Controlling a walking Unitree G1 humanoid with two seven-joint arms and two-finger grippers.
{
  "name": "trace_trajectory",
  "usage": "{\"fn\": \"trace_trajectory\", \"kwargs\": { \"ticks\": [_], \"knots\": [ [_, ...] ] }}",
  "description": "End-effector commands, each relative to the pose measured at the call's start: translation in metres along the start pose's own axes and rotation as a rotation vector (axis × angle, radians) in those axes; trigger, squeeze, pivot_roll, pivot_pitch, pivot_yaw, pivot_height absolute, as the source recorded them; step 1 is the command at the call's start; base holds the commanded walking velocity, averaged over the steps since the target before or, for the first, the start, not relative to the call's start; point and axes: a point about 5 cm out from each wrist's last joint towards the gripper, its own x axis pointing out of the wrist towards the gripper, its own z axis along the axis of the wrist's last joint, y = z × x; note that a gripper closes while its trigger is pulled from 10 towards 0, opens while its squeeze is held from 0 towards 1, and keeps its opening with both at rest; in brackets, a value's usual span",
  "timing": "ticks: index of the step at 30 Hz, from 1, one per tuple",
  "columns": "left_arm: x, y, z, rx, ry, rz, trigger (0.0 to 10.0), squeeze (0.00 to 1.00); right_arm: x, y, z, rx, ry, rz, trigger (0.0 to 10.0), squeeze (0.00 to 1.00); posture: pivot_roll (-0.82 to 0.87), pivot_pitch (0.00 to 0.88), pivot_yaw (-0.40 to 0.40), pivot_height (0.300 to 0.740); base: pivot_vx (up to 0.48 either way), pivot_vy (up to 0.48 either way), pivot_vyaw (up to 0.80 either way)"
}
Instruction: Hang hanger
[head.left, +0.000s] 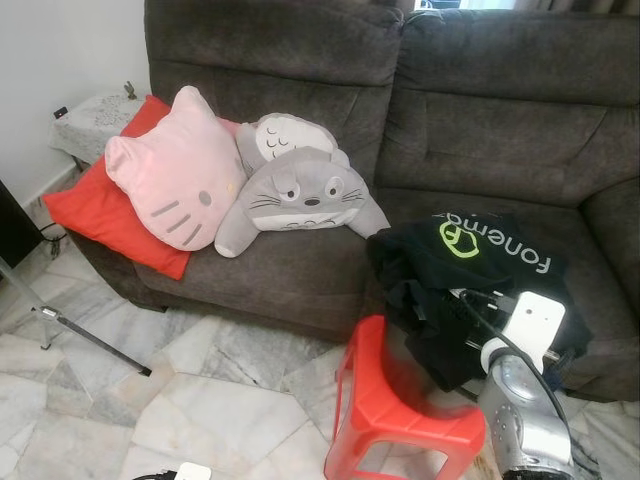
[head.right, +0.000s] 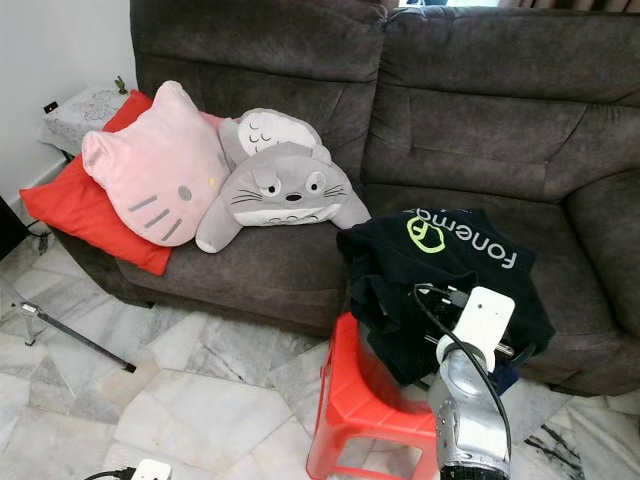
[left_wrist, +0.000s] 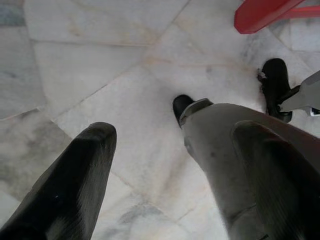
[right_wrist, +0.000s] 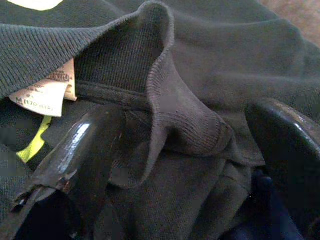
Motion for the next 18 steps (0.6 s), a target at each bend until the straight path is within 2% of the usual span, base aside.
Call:
{"fn": "trace_trajectory", "kwargs": {
  "ticks": [1, 10, 14, 18],
  "knots": [
    [-0.0010, 0.0022, -0.0038, -0.004, 0.015, 0.000, 10.0, 0.00, 0.0036, 0.0004, 0.0060, -0.001, -0.021, -0.002, 10.0, 0.00, -0.18, 0.000, 0.002, 0.740, 0.000, 0.000, 0.00],
    [0.0001, 0.0005, -0.0004, 0.000, 0.009, -0.001, 10.0, 0.00, 0.0103, 0.0008, 0.0089, 0.001, -0.020, -0.018, 10.0, 0.00, -0.18, 0.000, 0.002, 0.740, 0.000, 0.000, 0.00],
    [0.0011, -0.0034, 0.0011, 0.004, 0.009, -0.005, 10.0, 0.00, 0.0115, 0.0023, 0.0019, 0.053, 0.034, -0.021, 10.0, 0.00, -0.18, 0.000, 0.004, 0.740, 0.000, 0.000, 0.00],
    [0.0015, -0.0049, 0.0019, 0.004, 0.007, -0.006, 10.0, 0.00, 0.0119, 0.0025, 0.0009, 0.063, 0.039, -0.027, 10.0, 0.00, -0.18, 0.000, 0.004, 0.740, 0.000, 0.000, 0.00]
  ]
}}
